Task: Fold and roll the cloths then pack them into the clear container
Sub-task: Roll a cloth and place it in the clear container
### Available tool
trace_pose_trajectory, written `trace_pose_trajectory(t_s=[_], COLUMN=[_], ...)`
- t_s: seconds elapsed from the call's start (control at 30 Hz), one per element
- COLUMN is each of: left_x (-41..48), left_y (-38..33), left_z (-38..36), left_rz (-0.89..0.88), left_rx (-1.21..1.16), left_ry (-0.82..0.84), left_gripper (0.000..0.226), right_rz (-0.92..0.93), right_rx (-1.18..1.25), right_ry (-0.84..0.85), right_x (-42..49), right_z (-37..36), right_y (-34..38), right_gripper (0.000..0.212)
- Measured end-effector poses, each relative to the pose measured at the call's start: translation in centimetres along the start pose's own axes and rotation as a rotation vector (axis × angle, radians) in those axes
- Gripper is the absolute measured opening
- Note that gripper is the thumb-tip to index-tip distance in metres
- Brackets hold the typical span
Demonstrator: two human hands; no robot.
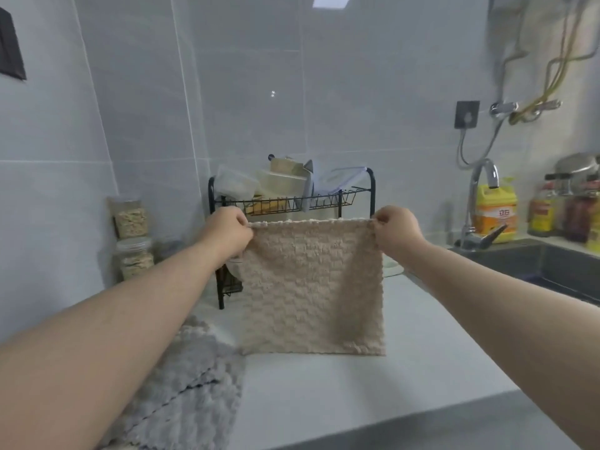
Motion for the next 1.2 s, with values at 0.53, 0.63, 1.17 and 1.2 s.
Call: trace_pose_trajectory(t_s=[0.53, 0.63, 1.17, 1.2], left_x=[-12.5, -16.1, -16.9, -16.8], left_y=[6.0, 7.2, 7.4, 7.4], left_z=[-3.5, -4.0, -9.3, -9.6], left_rz=[-0.148, -0.165, -0.211, -0.209], left_rx=[0.116, 0.180, 0.421, 0.456], left_ry=[0.385, 0.621, 0.763, 0.765], left_gripper=[0.018, 0.016, 0.110, 0.110], right_rz=[0.115, 0.208, 0.291, 0.297], right_rx=[-0.280, -0.475, -0.688, -0.706], right_ry=[0.499, 0.642, 0.758, 0.761], right_x=[-7.5, -10.4, -13.5, -13.2], right_z=[4.8, 4.7, -2.7, -3.2], right_y=[-8.1, -9.3, -10.9, -11.4], right_gripper=[0.006, 0.009, 0.062, 0.064])
Point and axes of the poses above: each hand's wrist, its own x-axis towards the middle knuckle, its own z-axis out of the back of the hand, y = z × x, the point moved 1 cm from there along x, towards the middle knuckle, and after that the axes turned 10 degrees about -y, right-handed, at the moved point
